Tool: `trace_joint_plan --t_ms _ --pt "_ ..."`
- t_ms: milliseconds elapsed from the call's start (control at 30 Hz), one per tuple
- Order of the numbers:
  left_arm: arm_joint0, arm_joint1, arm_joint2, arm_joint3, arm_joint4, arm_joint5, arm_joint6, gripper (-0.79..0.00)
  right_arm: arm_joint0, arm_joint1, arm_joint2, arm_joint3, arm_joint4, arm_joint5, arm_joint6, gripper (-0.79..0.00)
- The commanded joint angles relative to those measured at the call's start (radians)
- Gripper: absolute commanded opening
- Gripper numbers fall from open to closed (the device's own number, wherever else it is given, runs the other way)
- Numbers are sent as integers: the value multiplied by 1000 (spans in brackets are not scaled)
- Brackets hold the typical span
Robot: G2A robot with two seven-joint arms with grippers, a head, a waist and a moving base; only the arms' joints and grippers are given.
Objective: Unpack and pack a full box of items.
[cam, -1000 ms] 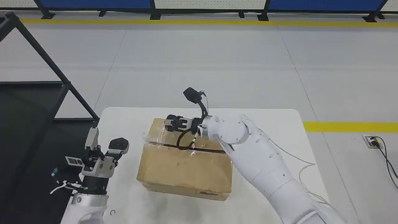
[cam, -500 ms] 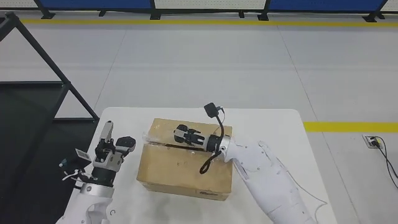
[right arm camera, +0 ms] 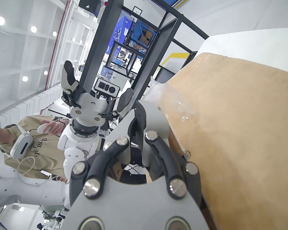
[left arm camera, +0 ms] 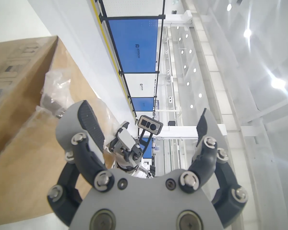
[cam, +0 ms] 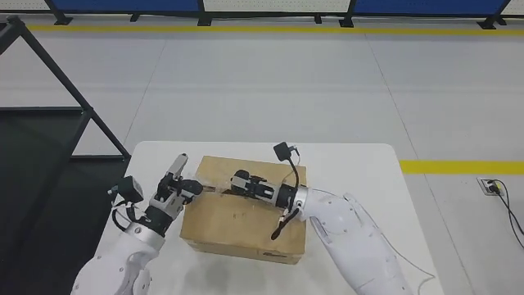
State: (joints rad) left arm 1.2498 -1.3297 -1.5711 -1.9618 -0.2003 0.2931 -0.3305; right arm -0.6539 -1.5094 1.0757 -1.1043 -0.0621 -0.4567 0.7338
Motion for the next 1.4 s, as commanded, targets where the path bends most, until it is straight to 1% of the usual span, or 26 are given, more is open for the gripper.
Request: trace_joint_plan --t_ms 0,100,267,333,833,867,933,967,1000,1167,1367 --pt "-19 2 8 17 12 13 -13 0 -4 2 1 -3 3 -6 3 -785" --pt "-43 6 13 36 7 37 -46 0 -11 4 1 -8 6 -15 4 -785" --pt "-79 10 4 69 -70 89 -105 0 -20 9 4 -10 26 -48 20 -785" --pt "-93 13 6 80 -72 105 -125 0 -21 10 4 -7 31 -56 28 -785" --pt "-155 21 63 127 -39 86 -109 0 -25 23 2 -5 42 -71 57 -785" --pt "-158 22 65 128 -43 85 -106 0 -25 23 1 -6 44 -70 60 -773" --pt "-165 22 71 129 -46 82 -102 0 -26 25 0 -7 45 -69 64 -496" --pt "-167 22 74 129 -46 81 -100 0 -26 26 1 -7 45 -68 67 -268" --pt "-170 23 77 130 -46 80 -101 0 -27 27 1 -8 47 -67 69 0" --pt "-181 24 91 132 -47 75 -99 0 -40 34 12 -25 51 -69 68 0" --pt "-182 26 111 127 -50 73 -96 0 -82 48 46 -77 36 -73 25 0"
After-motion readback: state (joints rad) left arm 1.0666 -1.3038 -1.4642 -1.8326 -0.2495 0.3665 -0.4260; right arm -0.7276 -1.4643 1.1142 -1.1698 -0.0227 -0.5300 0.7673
